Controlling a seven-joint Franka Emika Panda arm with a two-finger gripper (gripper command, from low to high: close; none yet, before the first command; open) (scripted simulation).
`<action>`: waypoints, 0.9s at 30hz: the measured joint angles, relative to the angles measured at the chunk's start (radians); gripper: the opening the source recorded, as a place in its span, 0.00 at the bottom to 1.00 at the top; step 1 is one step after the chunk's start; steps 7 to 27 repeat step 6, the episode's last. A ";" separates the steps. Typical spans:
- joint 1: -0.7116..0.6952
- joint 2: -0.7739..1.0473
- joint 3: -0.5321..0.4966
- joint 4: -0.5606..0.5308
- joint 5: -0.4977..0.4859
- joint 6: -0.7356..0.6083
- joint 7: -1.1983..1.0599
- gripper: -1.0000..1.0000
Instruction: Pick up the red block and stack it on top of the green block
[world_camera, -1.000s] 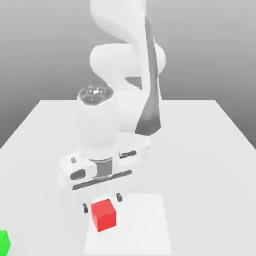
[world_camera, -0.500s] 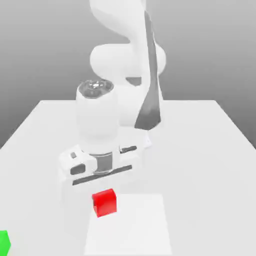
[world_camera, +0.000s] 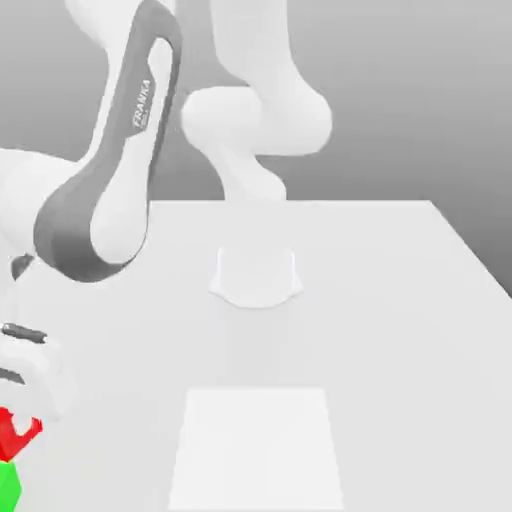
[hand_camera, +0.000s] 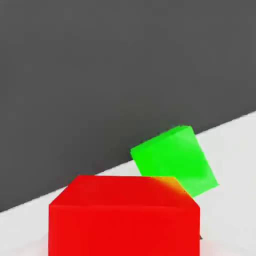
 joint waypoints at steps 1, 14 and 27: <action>-0.010 0.034 0.009 0.009 0.018 0.023 -0.006 0.00; -0.029 0.094 0.030 0.018 0.050 0.072 -0.024 1.00; -0.029 0.094 0.030 0.018 0.050 0.072 -0.024 1.00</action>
